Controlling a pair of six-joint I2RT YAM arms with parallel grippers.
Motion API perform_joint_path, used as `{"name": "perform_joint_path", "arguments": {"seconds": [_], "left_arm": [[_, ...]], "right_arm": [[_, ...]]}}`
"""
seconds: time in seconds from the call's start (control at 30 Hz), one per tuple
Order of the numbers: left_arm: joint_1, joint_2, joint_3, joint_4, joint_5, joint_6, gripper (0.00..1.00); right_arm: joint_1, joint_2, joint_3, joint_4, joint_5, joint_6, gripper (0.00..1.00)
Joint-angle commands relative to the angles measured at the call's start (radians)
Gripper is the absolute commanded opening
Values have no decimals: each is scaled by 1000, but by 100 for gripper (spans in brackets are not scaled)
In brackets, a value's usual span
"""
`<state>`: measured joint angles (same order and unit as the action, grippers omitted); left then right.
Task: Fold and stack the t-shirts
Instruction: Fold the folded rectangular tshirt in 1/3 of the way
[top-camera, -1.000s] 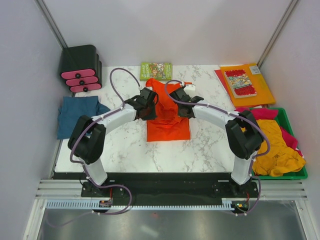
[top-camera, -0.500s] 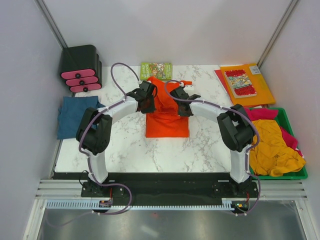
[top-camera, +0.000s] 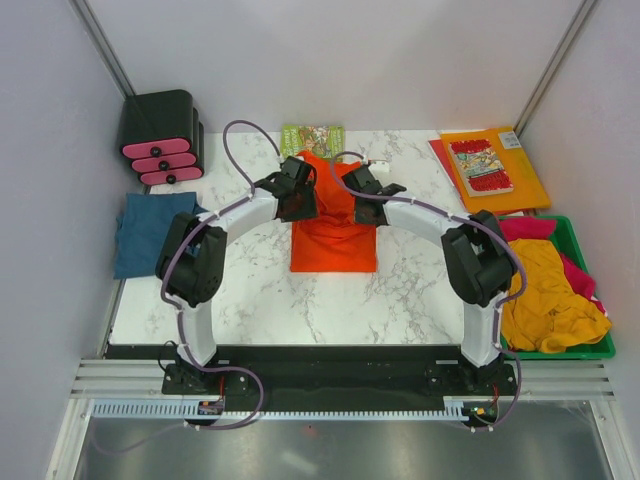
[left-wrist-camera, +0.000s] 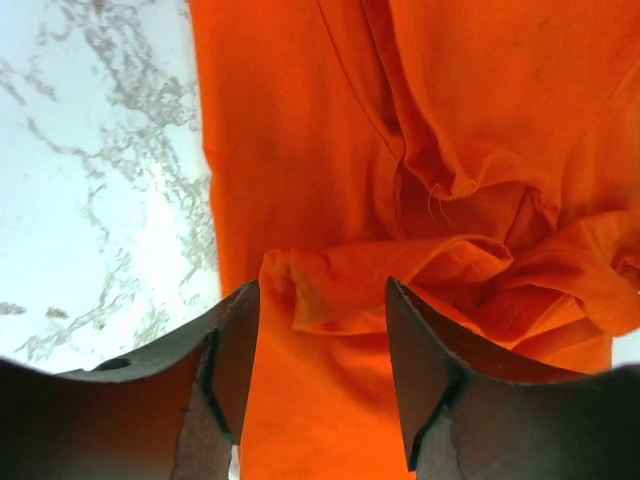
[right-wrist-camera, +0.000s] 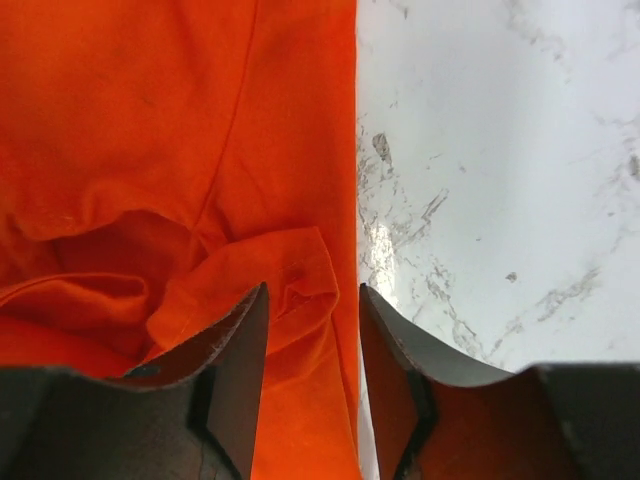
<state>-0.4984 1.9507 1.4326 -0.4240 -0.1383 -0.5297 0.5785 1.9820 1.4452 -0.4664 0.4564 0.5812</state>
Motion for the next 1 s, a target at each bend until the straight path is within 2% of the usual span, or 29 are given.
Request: {"name": "perform_joint_path", "arguments": {"seconds": [0.0,0.07,0.13,0.17,0.2,0.23,0.27,0.33,0.5,0.73,0.97], "left_arm": [[8,-140,-21,2,-46,4,62],[6,-180,-40,2,-24,-4,63],[0,-209,-80,4,18,-24,61],[-5,-217,-95,4,34,-35,59],[-21,-223,-128,7,54,-48,55],[-32,-231,-147,14,75,-55,45],[-49,-239,-165,24,74,-61,41],[-97,-246,-227,43,65,-73,34],[-132,-210,-316,85,98,-111,29],[-158,-176,-397,87,125,-153,25],[-221,-254,-561,93,111,-222,24]], "right_arm": [[21,-155,-20,43,24,-32,53],[33,-192,-43,38,-17,-34,53],[56,-224,-94,40,-42,-20,45],[67,-235,-117,55,-60,-12,36],[87,-244,-162,63,-65,-8,16],[96,-255,-184,72,-71,9,5],[104,-256,-222,84,-76,15,0],[121,-246,-252,98,-93,28,0],[127,-198,-299,112,-110,49,0],[142,-206,-376,112,-121,88,0],[207,-296,-528,112,-117,146,0]]}}
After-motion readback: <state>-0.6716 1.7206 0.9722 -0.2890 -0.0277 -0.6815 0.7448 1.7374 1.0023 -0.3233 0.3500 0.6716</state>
